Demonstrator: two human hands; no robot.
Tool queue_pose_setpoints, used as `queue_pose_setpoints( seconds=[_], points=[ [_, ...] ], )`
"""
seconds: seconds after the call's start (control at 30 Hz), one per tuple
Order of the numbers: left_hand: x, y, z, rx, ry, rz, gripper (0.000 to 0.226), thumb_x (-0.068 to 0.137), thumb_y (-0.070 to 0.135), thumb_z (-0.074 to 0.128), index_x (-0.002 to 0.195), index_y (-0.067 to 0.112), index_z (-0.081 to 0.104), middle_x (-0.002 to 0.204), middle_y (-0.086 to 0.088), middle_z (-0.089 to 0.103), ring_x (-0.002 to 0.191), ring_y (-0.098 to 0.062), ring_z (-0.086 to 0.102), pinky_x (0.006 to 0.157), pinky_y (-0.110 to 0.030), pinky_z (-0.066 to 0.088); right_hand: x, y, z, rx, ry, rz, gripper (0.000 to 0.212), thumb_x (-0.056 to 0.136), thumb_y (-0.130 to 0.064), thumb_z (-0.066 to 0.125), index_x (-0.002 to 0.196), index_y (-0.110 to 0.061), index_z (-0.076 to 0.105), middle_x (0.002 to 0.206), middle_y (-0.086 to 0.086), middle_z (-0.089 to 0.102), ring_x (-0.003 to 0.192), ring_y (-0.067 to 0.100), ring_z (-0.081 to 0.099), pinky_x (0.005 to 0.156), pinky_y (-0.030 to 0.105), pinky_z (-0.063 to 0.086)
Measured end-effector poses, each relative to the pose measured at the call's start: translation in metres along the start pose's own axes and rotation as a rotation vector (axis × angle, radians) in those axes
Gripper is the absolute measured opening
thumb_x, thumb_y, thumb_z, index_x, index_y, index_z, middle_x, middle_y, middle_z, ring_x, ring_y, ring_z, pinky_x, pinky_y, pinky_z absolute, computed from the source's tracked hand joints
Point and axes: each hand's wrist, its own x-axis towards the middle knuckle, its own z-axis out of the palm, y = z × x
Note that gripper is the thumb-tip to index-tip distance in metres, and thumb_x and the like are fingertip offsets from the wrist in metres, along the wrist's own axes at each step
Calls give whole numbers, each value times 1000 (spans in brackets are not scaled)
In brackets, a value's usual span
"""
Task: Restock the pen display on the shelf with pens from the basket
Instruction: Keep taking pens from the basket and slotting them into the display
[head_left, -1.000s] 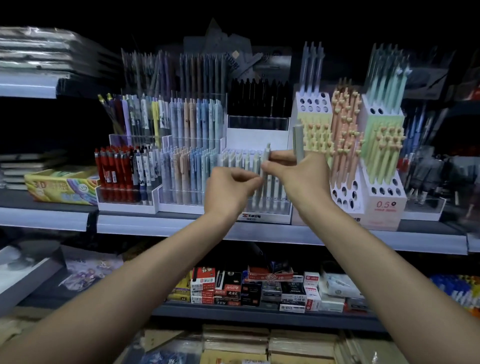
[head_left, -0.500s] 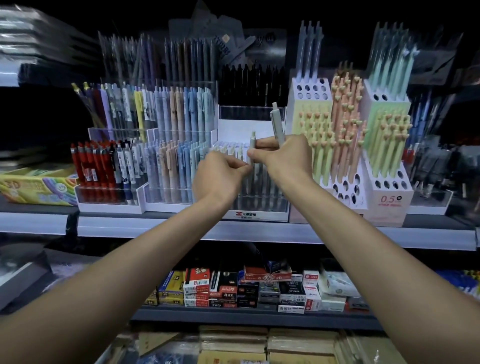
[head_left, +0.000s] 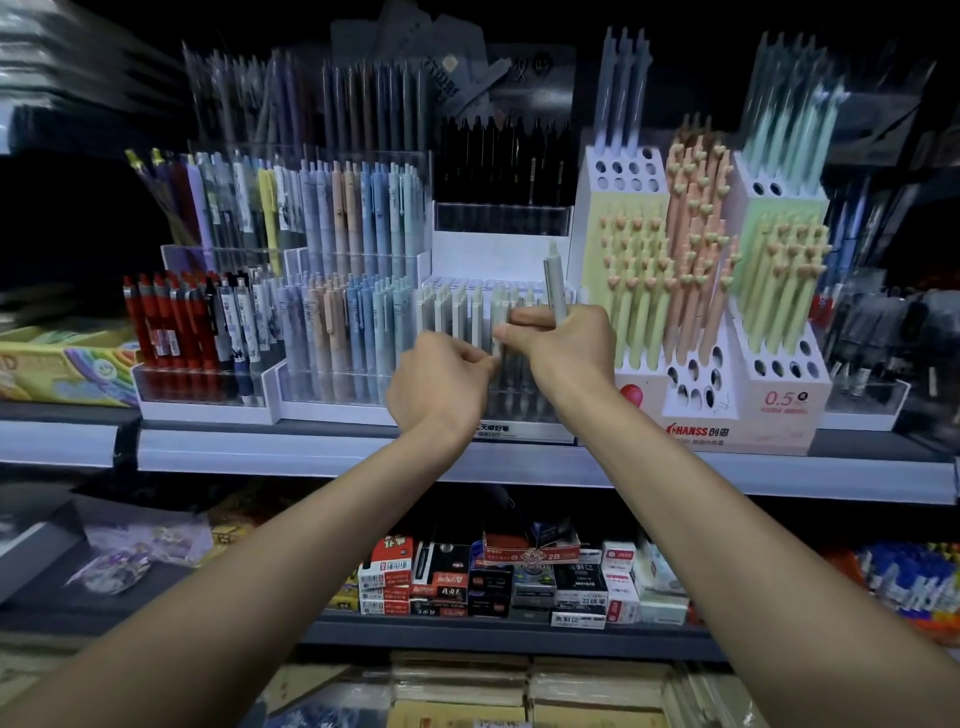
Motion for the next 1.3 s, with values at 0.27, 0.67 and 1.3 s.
queue_pose_setpoints(
  seconds=[0.27,0.67,1.3],
  points=[
    [-3,-2,6,-28,35,-52,25,90,44,74,76,24,77,72,4,73,77,-24,70,54,-26,35,4,1,5,-31,2,3,16,75,-20,90,87,-21,81,87,-10,79,80,5,73,73,20,55],
    [-10,-5,12,-59,49,-101,24,91,39,74,72,23,76,67,6,71,73,-22,68,57,-28,38,0,2,10,-100,29,3,13,77,-23,89,84,-24,78,83,-7,77,79,10,73,70,23,55],
    [-25,-20,-35,57,-91,48,20,91,42,77,75,29,78,76,18,73,74,-9,69,61,-29,52,-43,-15,-37,-219,-77,64,27,79,-29,88,94,-20,68,76,-9,65,66,13,64,76,39,59]
  ],
)
